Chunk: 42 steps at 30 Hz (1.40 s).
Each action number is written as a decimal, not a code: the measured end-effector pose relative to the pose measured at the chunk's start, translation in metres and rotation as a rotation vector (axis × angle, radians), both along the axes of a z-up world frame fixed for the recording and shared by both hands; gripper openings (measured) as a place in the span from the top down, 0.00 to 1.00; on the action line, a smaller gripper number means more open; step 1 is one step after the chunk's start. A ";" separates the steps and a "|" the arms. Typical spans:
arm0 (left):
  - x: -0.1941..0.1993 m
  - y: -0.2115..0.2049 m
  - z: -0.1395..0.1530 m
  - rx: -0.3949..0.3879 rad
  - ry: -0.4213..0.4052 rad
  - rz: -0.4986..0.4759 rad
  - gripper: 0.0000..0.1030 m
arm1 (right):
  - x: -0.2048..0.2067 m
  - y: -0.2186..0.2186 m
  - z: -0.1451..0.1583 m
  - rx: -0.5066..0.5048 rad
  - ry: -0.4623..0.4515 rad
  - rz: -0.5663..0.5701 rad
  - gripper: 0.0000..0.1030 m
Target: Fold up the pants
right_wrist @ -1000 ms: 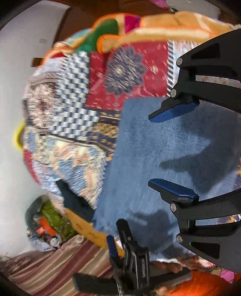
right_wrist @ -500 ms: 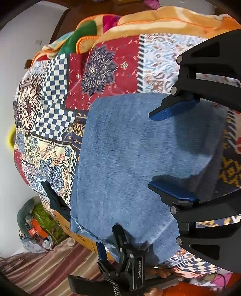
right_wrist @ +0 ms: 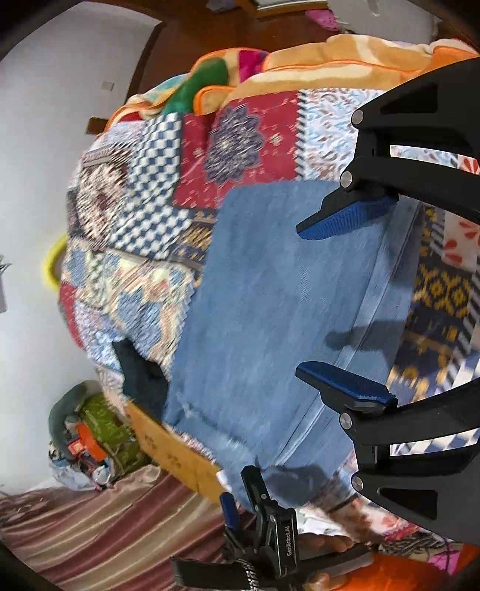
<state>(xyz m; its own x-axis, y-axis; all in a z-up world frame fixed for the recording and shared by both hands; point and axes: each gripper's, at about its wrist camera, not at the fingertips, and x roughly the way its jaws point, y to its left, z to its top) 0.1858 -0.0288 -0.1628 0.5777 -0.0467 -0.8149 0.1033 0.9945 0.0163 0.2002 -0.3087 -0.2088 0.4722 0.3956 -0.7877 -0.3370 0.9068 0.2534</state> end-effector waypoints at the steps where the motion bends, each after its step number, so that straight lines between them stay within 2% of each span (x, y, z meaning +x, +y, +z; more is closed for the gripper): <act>1: -0.002 0.011 0.006 -0.010 -0.012 0.024 0.00 | 0.000 0.005 0.004 0.013 -0.009 0.009 0.33; 5: -0.014 0.064 0.021 -0.078 -0.037 0.141 0.00 | -0.001 0.028 0.018 0.034 -0.055 0.054 0.32; 9: -0.026 0.119 0.013 -0.173 0.012 0.252 0.00 | 0.003 0.055 0.019 0.030 -0.069 0.106 0.31; 12: -0.035 0.159 -0.015 -0.286 0.115 0.350 0.00 | 0.008 0.076 0.006 0.003 -0.041 0.137 0.31; 17: -0.050 0.192 -0.065 -0.428 0.263 0.417 0.00 | 0.016 0.097 -0.025 -0.048 0.058 0.180 0.31; 20: -0.063 0.201 -0.090 -0.519 0.339 0.419 0.00 | 0.015 0.100 -0.028 -0.072 0.045 0.179 0.27; 24: -0.069 0.205 -0.114 -0.646 0.414 0.406 0.00 | 0.016 0.099 -0.027 -0.067 0.056 0.177 0.26; 27: -0.066 0.211 -0.135 -0.805 0.467 0.423 0.00 | 0.015 0.099 -0.028 -0.070 0.050 0.174 0.25; 29: -0.063 0.216 -0.141 -0.868 0.467 0.447 0.00 | 0.015 0.100 -0.027 -0.072 0.049 0.173 0.25; 32: -0.053 0.218 -0.153 -1.010 0.478 0.441 0.00 | 0.016 0.099 -0.028 -0.067 0.049 0.174 0.24; 34: -0.045 0.222 -0.162 -1.066 0.481 0.457 0.00 | 0.017 0.099 -0.029 -0.064 0.048 0.173 0.23; 39: -0.032 0.233 -0.171 -1.125 0.426 0.524 0.00 | 0.018 0.098 -0.030 -0.056 0.049 0.170 0.22; 42: -0.033 0.234 -0.167 -1.078 0.382 0.567 0.19 | 0.017 0.099 -0.031 -0.054 0.043 0.170 0.22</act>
<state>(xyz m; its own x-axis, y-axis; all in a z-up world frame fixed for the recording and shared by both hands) 0.1525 0.2055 -0.3302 0.4723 -0.6102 -0.6361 -0.5182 0.3915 -0.7604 0.2173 -0.2102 -0.2394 0.3675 0.4231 -0.8282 -0.4760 0.8506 0.2233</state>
